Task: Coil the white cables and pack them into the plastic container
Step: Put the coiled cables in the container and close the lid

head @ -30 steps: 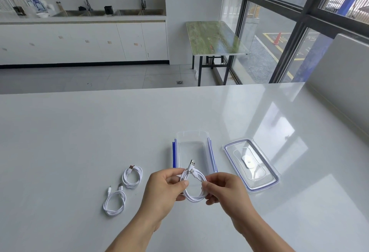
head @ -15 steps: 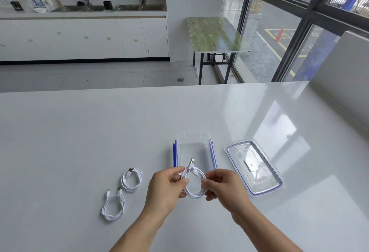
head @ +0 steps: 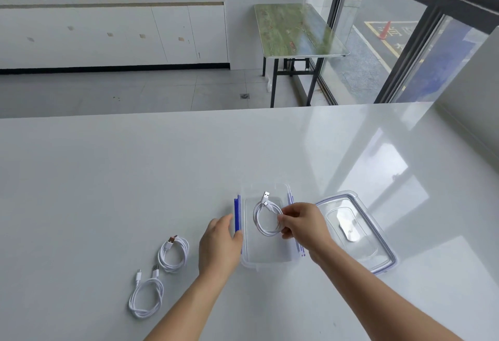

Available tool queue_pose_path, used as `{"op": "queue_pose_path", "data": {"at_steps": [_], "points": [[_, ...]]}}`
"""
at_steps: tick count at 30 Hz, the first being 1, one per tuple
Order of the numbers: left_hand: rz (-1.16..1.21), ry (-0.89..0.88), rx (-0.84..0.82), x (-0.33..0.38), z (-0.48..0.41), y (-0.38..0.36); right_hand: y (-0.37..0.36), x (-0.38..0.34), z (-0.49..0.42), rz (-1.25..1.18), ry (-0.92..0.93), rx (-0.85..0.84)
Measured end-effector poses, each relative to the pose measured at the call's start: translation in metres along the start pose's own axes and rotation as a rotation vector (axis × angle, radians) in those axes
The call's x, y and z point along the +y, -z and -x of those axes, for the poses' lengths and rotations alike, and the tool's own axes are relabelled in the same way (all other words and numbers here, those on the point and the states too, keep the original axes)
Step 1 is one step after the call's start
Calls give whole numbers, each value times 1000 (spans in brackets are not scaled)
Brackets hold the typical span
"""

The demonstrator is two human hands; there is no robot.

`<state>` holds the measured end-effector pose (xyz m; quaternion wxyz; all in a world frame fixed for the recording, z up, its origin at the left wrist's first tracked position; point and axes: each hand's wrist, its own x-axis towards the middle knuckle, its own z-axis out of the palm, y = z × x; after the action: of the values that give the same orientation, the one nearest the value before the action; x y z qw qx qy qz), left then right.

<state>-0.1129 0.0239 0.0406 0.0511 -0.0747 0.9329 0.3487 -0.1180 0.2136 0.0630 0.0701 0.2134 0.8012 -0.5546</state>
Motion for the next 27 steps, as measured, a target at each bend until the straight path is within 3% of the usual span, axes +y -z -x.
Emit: {"op": "queue_pose_path", "data": {"at_steps": [11, 19, 27], "points": [[43, -45, -38, -3, -11, -14, -30, -9, -47, 643, 176, 62], [51, -45, -46, -4, -11, -15, -49, -14, -65, 863, 113, -34], [94, -47, -63, -8, -12, -15, -56, -21, -72, 1056, 192, -97]]}}
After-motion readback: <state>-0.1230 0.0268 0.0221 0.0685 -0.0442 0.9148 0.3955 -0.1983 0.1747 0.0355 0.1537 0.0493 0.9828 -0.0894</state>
